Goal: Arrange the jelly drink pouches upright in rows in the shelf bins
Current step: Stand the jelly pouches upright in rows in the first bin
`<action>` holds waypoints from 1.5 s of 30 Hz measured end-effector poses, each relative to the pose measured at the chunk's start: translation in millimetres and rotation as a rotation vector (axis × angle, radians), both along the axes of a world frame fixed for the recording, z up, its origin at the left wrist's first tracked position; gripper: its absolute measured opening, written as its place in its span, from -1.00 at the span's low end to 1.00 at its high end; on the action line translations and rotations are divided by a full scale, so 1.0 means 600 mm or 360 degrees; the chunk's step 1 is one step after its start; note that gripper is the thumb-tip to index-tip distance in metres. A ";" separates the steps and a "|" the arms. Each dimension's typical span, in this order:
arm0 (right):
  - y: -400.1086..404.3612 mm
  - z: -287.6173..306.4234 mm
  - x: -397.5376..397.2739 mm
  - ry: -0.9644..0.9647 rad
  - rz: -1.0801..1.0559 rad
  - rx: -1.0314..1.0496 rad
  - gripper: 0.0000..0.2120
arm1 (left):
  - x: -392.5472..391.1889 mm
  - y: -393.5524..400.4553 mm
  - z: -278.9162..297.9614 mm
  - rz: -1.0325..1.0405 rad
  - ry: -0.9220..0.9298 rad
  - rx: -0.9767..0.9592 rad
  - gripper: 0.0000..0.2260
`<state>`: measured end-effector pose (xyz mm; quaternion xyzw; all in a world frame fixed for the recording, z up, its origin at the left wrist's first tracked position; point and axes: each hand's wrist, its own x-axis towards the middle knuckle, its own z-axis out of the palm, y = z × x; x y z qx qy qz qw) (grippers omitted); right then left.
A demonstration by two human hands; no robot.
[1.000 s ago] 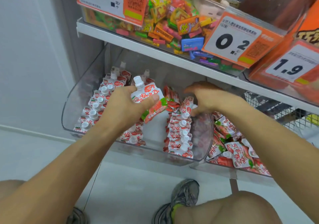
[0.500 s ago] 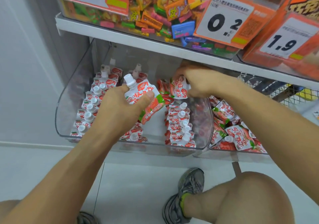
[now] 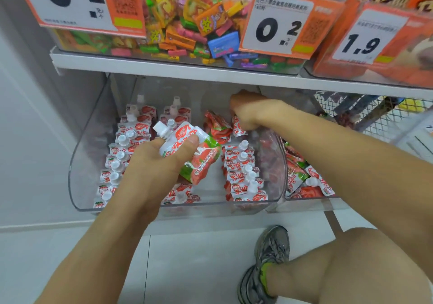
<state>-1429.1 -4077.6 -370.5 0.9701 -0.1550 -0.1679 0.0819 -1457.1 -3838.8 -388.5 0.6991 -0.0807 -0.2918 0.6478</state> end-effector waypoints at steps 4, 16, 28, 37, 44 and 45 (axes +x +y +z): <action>-0.008 -0.020 0.025 -0.0077 -0.0081 0.0200 -0.88 | 0.002 0.001 -0.006 -0.0011 0.0004 0.0000 -0.64; -0.018 0.008 0.014 -0.0226 0.0072 0.0346 -0.46 | 0.008 0.000 -0.010 -0.0020 0.0069 0.0044 -0.64; -0.007 -0.018 0.015 0.0472 0.0127 0.0285 -0.63 | 0.010 -0.006 -0.010 0.0045 -0.0010 0.0155 -0.59; 0.000 -0.042 0.031 0.0561 -0.0013 0.0431 -0.81 | 0.013 -0.011 -0.012 0.0051 -0.0037 0.0207 -0.53; 0.011 -0.028 0.024 0.0486 -0.0404 0.1060 -0.59 | 0.030 -0.032 -0.002 0.0071 -0.0188 0.0179 -0.75; 0.011 -0.026 0.022 0.0468 -0.0404 0.1007 -0.53 | 0.033 -0.037 -0.001 0.0057 -0.0222 0.0184 -0.77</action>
